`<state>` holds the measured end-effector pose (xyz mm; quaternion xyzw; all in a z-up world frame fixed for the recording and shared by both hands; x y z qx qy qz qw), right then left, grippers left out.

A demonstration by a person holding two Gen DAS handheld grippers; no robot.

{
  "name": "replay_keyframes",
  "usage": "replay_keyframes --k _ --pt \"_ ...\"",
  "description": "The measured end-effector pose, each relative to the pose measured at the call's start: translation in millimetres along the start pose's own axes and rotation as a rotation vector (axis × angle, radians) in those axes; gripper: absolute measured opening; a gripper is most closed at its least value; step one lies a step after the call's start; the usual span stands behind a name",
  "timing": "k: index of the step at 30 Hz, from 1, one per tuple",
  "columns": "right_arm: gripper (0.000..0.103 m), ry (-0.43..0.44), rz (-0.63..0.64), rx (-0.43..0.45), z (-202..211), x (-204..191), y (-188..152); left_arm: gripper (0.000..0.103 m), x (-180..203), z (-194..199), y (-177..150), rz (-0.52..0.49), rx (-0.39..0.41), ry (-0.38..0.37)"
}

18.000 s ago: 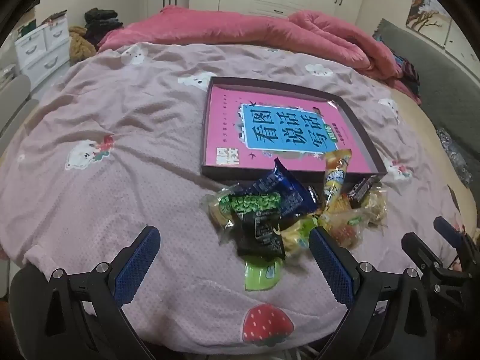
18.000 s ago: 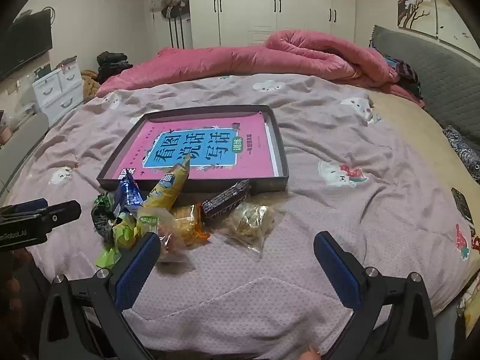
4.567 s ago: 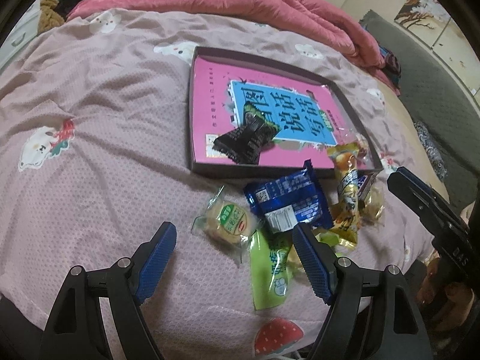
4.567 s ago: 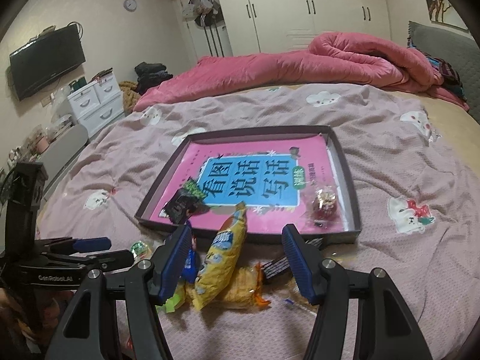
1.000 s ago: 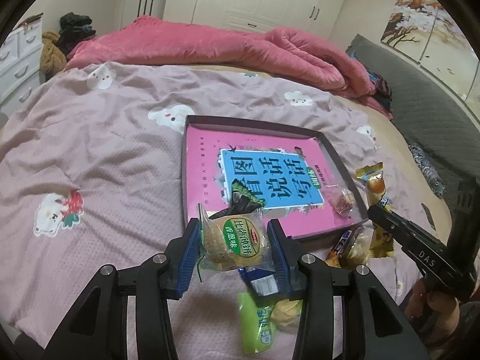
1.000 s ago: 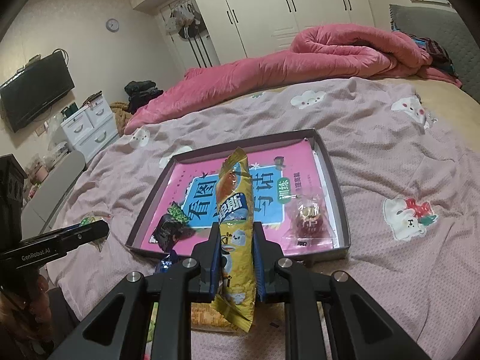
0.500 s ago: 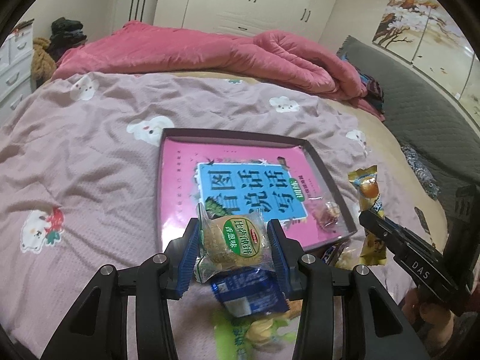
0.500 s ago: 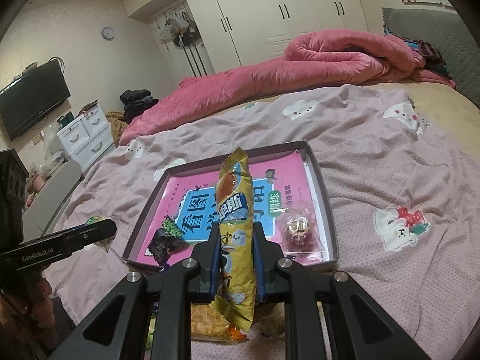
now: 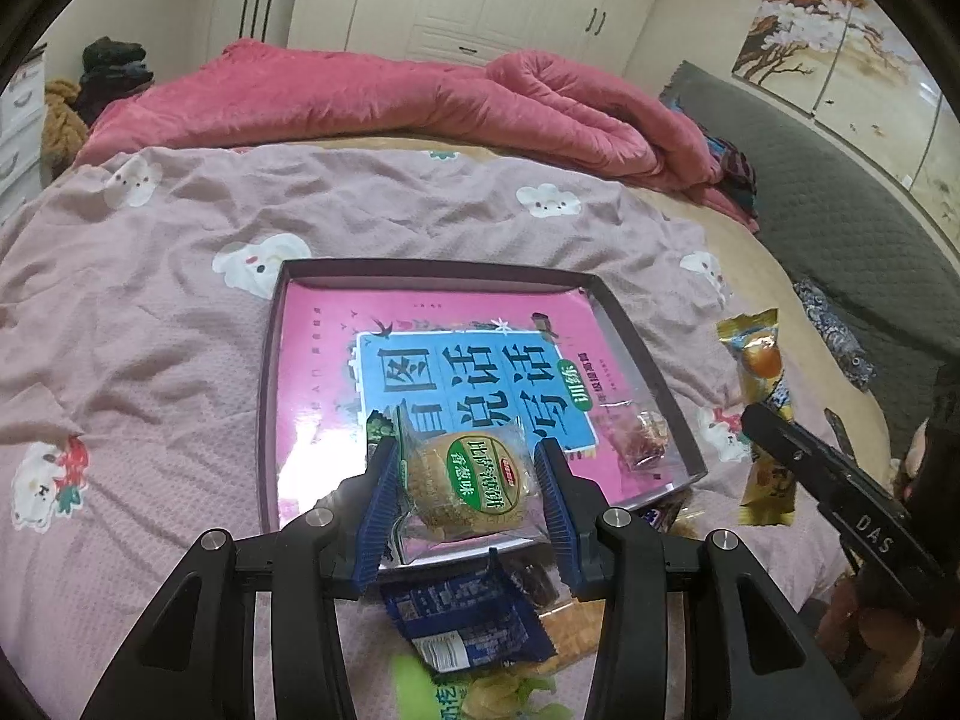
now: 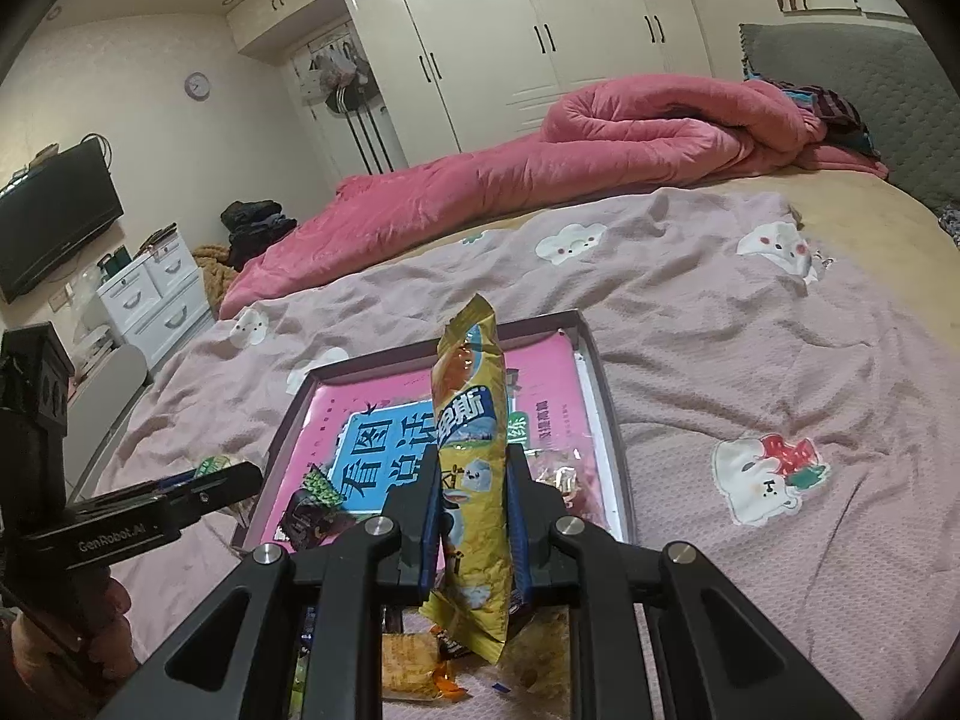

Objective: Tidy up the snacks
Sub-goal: 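Carry the cake and the yellow bag over the tray with both tools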

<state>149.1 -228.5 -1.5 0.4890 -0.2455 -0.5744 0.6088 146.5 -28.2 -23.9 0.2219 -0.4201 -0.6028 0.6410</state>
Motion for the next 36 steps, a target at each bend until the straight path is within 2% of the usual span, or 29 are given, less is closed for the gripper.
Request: replay_keyframes --k 17,36 --pt "0.019 -0.019 0.037 -0.012 -32 -21 3 0.047 1 -37 -1 -0.007 -0.042 -0.032" --pt "0.019 -0.055 0.042 -0.099 -69 -14 -19 0.047 2 -62 -23 -0.008 -0.118 -0.07"
Point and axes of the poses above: each gripper's, at about its wrist camera, not at the fingertips, and z roughly against the way its jaws point, x to its right, y to its top, the point moved 6 cm from there along -z, roughly the way its jaws point, and after that the axes turned 14 degrees about x, right-handed, at the moved point
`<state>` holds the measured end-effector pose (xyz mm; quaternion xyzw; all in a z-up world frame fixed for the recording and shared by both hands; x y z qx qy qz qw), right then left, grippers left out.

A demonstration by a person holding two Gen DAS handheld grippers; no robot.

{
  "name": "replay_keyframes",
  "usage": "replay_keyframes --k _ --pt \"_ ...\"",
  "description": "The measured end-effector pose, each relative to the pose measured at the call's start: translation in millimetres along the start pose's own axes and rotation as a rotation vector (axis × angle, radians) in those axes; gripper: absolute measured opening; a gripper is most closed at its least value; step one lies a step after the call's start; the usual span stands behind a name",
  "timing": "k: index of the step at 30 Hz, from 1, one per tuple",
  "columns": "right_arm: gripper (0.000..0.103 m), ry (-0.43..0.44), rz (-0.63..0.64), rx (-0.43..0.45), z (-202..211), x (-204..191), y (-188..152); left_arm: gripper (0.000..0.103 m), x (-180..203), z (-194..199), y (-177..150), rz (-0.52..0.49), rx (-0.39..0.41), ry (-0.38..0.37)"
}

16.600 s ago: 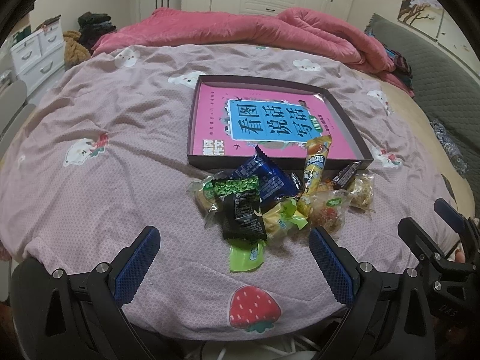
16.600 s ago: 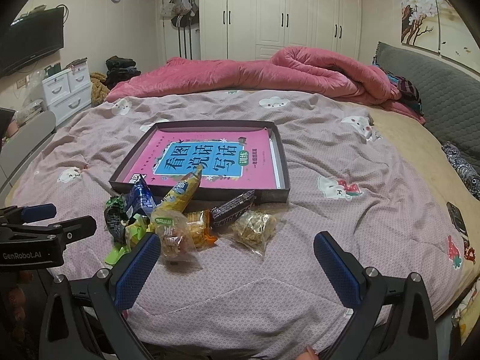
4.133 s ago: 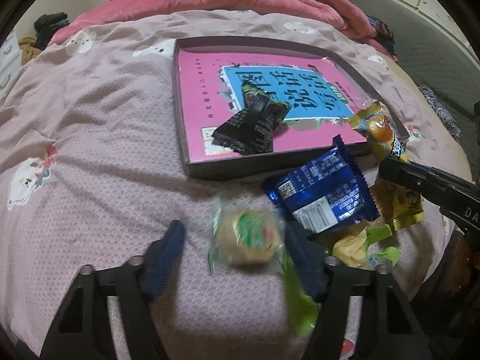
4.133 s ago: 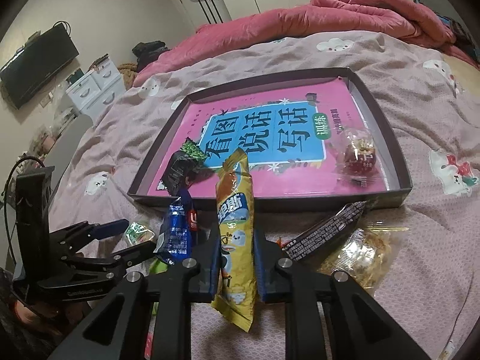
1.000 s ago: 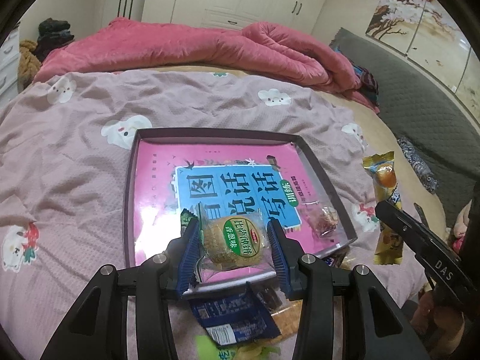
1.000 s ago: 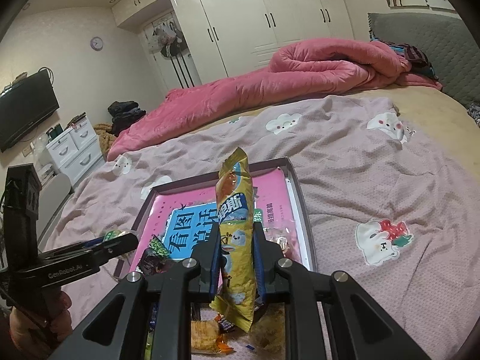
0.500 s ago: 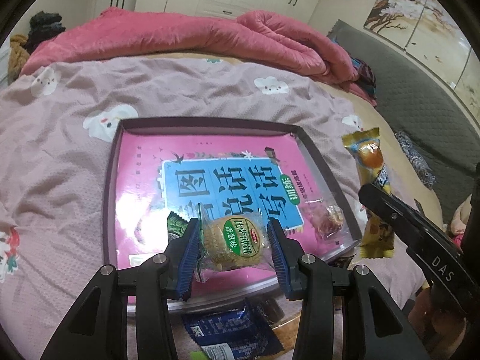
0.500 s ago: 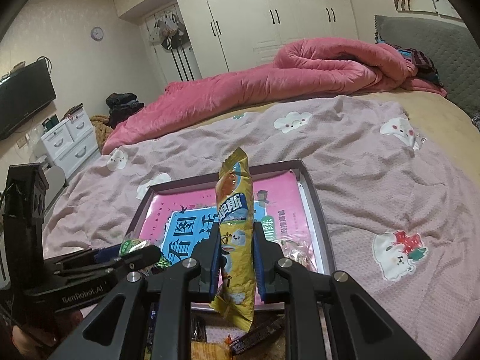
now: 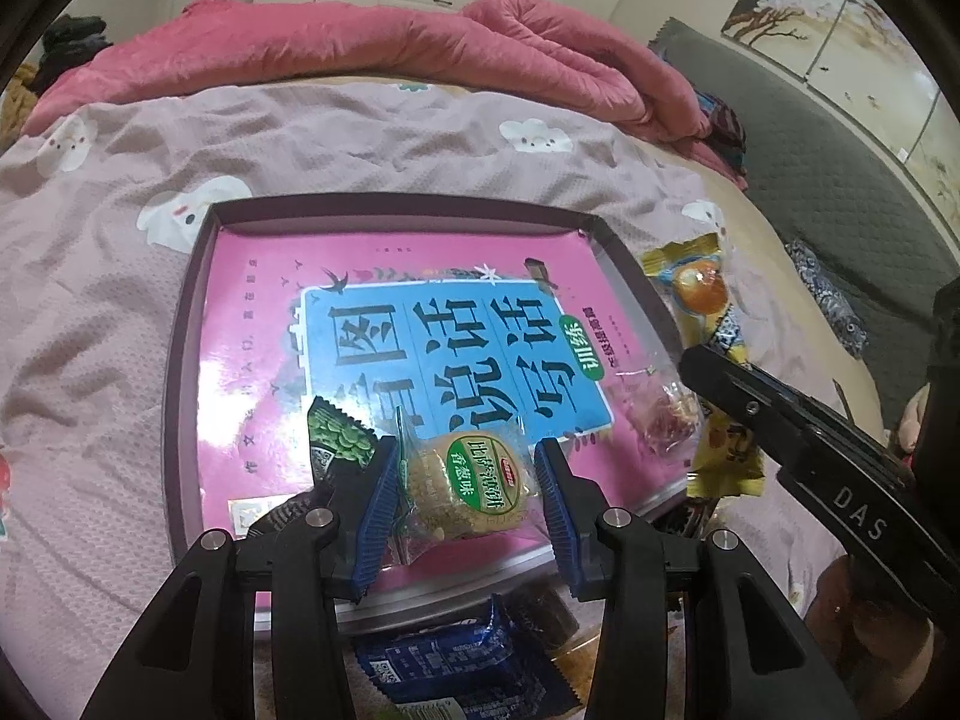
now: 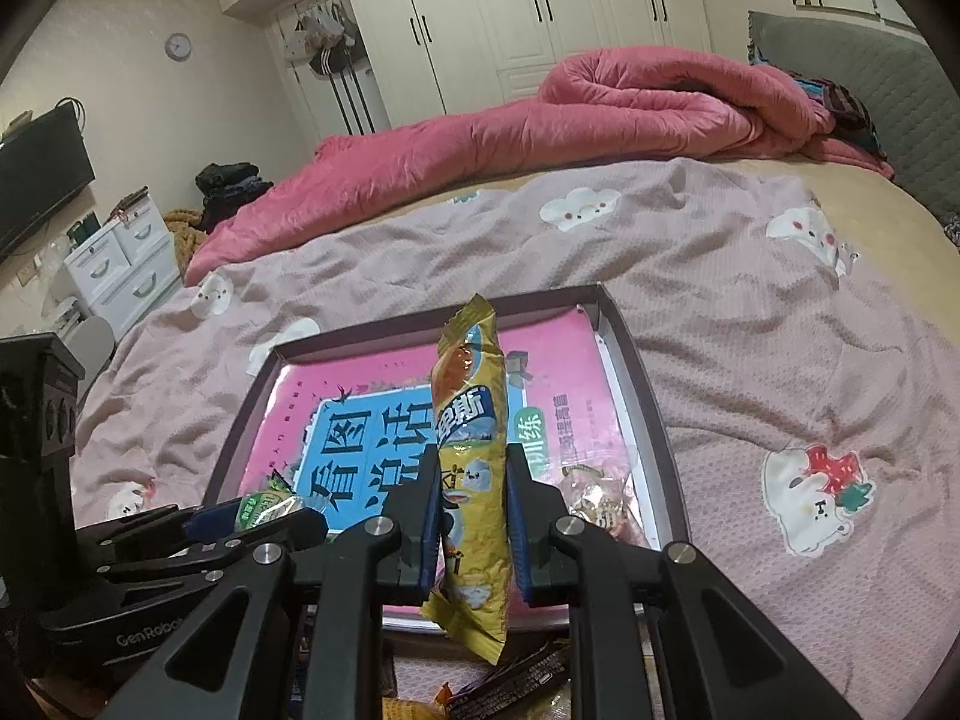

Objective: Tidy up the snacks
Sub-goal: 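Carry the cake and the yellow bag over the tray with both tools, then lower the wrapped cake and yellow bag into the tray and open both tools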

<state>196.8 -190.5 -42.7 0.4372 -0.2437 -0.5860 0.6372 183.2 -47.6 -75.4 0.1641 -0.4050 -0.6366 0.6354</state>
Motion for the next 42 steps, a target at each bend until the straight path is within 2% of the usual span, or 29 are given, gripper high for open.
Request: replay_keyframes --k 13,33,42 --pt "0.019 -0.004 0.003 -0.073 -22 -1 -18 0.047 4 -10 -7 -0.018 -0.027 -0.011" --pt "0.021 -0.024 0.03 -0.146 -31 1 -42 0.047 13 -17 -17 -0.019 -0.061 -0.039" --pt "0.021 -0.03 0.029 -0.145 -27 3 -43 0.047 8 -18 -19 -0.013 -0.065 -0.025"
Point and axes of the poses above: each gripper's, at about its wrist camera, not at the fingertips, and z roughly against the way its jaws point, x to its right, y to its top, the point moved 6 cm from there along -z, roughly the way its jaws point, and after that the axes turned 14 degrees about x, right-handed, at the moved point
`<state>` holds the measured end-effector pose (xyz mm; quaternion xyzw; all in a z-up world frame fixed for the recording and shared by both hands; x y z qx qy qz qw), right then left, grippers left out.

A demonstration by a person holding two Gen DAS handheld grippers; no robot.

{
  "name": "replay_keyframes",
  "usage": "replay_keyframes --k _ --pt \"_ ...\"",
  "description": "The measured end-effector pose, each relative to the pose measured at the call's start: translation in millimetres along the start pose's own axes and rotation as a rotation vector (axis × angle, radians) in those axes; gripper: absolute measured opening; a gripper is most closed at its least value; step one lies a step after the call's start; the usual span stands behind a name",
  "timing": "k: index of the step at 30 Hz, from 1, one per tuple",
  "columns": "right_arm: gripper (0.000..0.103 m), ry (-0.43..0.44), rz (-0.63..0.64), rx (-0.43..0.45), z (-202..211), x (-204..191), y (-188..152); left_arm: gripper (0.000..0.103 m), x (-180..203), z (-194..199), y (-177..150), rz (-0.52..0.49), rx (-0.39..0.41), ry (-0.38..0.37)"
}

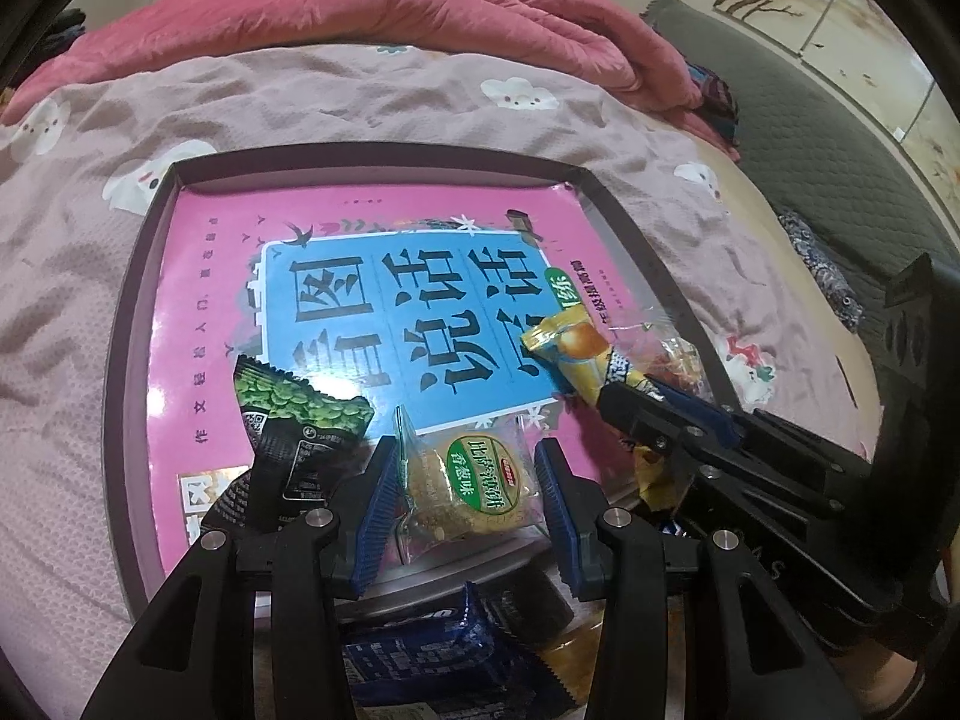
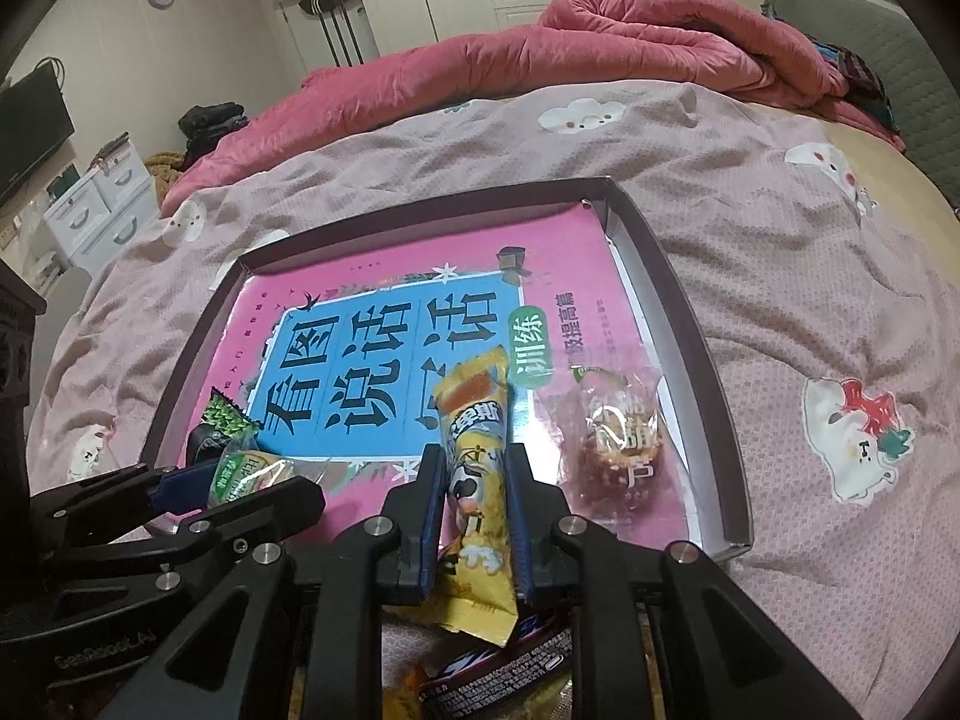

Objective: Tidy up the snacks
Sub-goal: 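Lower the wrapped cake and yellow bag into the tray and open both tools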

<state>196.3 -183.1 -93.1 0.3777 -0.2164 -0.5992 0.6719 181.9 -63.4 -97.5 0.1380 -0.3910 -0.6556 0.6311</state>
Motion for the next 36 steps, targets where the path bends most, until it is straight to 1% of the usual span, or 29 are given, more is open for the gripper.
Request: replay_keyframes --k 13,21,24,29,36 --pt "0.021 0.004 -0.009 0.009 8 3 4 0.047 -6 0 -2 0.014 -0.006 0.021" --pt "0.021 0.007 -0.018 0.022 16 4 9 0.048 -8 5 0 0.032 0.005 0.028" --pt "0.021 0.008 -0.011 0.022 18 3 10 0.053 -8 8 2 0.043 0.014 0.03" --pt "0.021 0.016 -0.005 0.039 25 2 16 0.054 -6 12 4 0.049 0.02 0.03" --pt "0.021 0.024 -0.022 0.061 35 5 24 0.063 -6 23 8 0.065 0.037 0.039"
Point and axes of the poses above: each gripper's, at about its wrist camera, not at the fingertips, and z roughly against the way its jaws point, x to its right, y to its top, the point moved 6 cm from there along -z, roughly the way its jaws point, and after that the axes turned 14 degrees about x, right-handed, at the moved point
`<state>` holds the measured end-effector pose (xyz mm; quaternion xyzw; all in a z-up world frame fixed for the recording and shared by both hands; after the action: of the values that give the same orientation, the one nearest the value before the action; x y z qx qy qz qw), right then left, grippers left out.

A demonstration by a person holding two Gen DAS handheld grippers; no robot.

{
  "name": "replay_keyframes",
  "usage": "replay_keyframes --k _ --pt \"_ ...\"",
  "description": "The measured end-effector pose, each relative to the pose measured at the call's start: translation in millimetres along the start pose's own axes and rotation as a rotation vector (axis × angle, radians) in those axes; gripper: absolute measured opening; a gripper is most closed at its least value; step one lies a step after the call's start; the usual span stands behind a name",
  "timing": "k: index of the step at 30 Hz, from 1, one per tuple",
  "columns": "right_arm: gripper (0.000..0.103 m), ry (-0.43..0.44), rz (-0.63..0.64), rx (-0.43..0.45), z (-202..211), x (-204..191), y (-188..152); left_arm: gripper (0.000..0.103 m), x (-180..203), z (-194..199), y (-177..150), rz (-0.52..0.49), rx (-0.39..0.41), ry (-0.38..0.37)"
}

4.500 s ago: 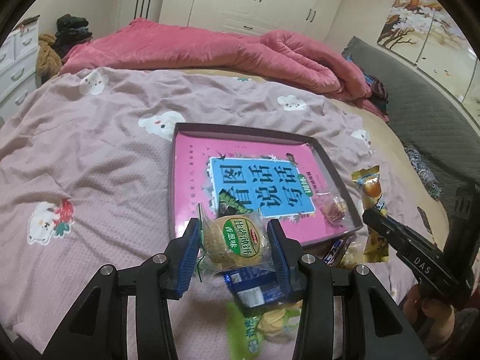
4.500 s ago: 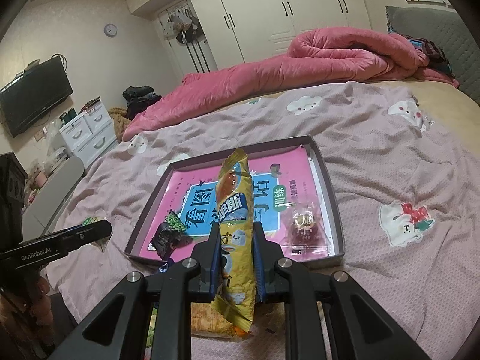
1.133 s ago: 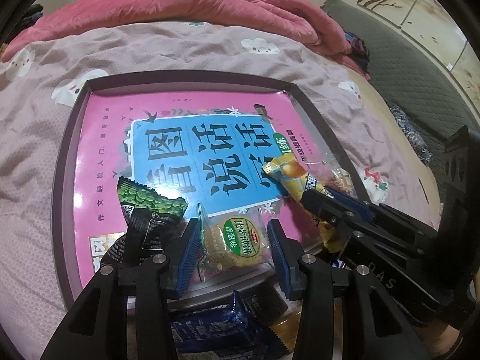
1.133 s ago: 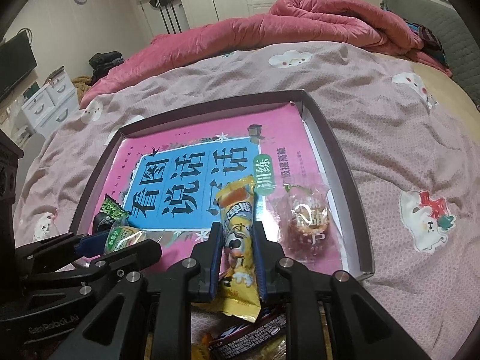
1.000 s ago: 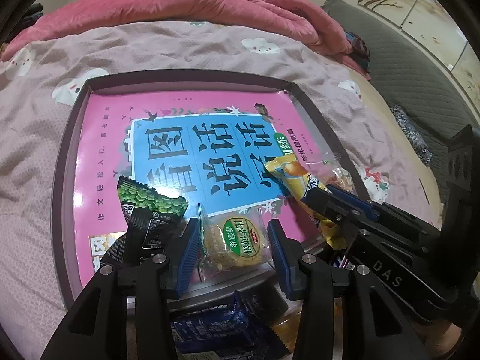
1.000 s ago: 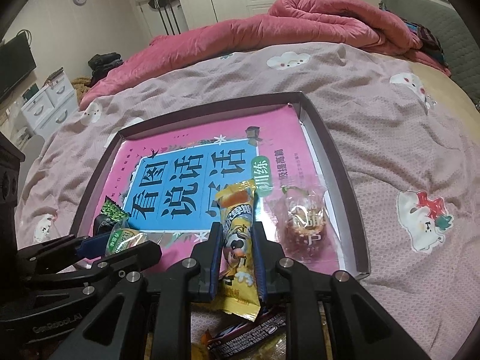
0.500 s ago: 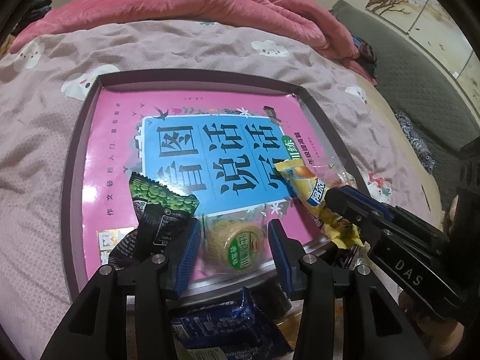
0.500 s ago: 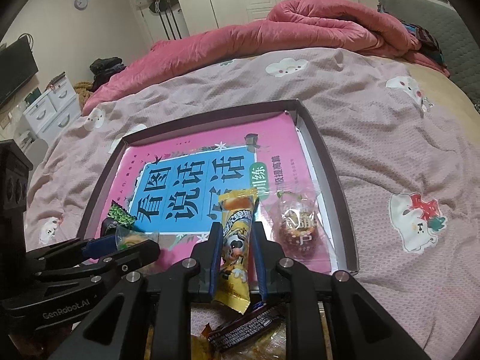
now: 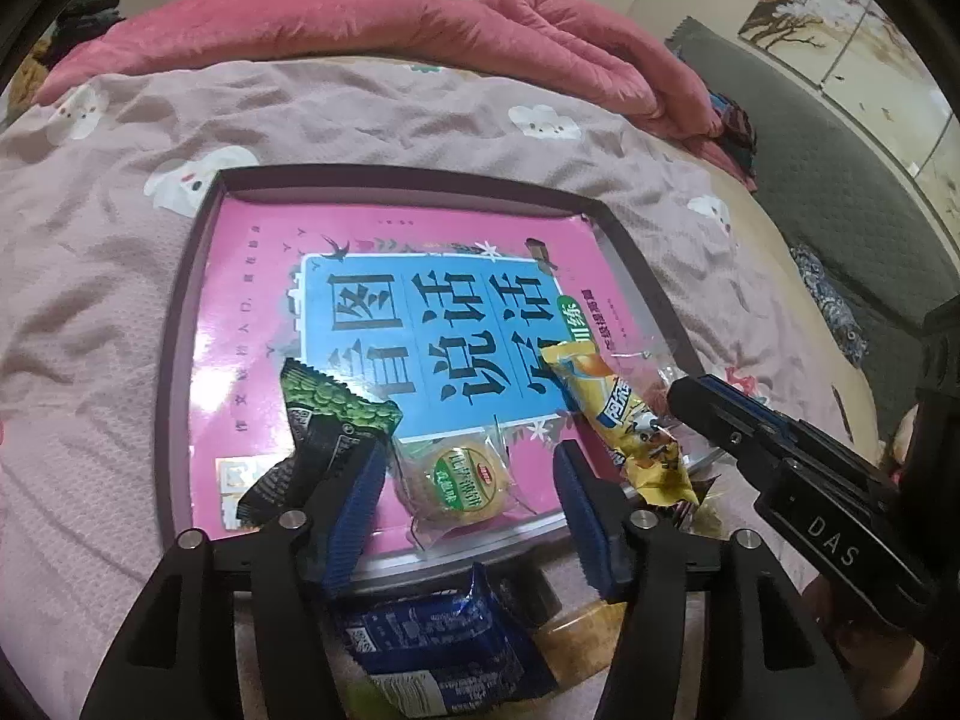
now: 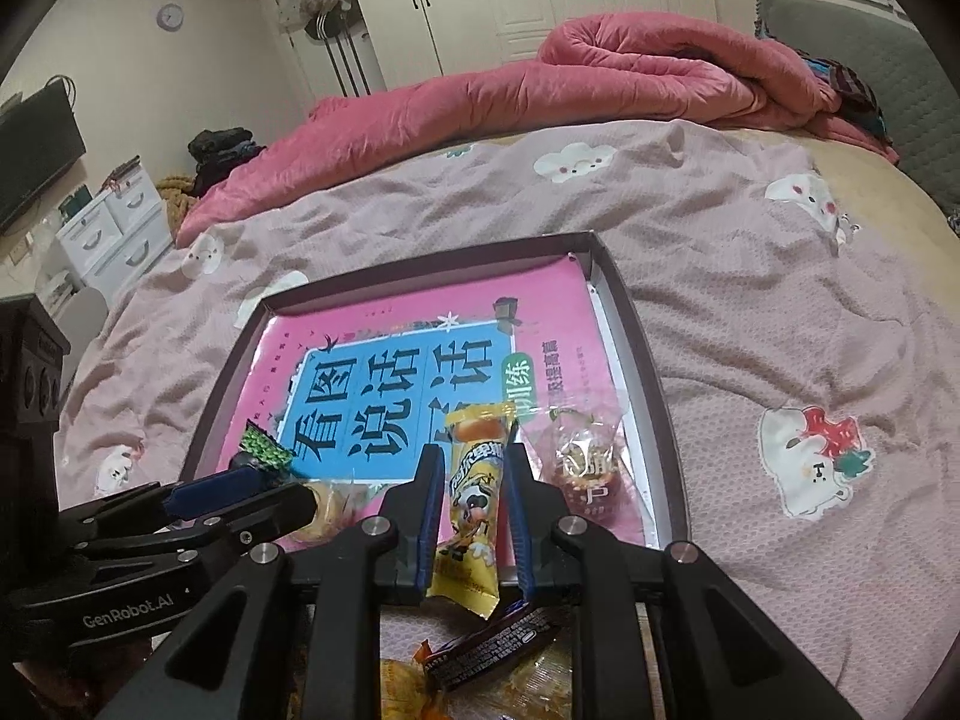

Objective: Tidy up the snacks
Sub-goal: 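Lower the wrapped cake and yellow bag into the tray and open both tools, then withdraw both open tools from the tray back toward the snack pile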

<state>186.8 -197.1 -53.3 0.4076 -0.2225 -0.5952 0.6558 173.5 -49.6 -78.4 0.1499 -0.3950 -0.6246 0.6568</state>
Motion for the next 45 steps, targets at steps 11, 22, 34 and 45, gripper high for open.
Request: replay_keyframes --k 11,22,34,45 --pt "0.021 0.046 -0.014 0.043 10 -2 8 0.073 -1 27 11 0.006 0.04 0.052" --pt "0.034 0.056 0.005 0.09 32 2 21 0.075 15 50 22 -0.008 0.081 0.071" --pt "0.043 0.07 -0.001 0.134 53 4 35 0.075 28 62 27 -0.031 0.099 0.071" --pt "0.051 0.088 0.0 0.162 68 1 41 0.076 19 73 28 -0.031 0.11 0.073"
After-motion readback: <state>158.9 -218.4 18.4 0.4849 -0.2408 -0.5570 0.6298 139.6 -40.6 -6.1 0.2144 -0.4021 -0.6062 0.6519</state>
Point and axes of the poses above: each gripper's, at about its wrist camera, not at the fingertips, and z roughly against the way its jaws point, x to its right, y to its top, the point moved 6 cm from there along -z, roughly the way its jaws point, and after that the axes turned 14 degrees about x, right-handed, at the moved point
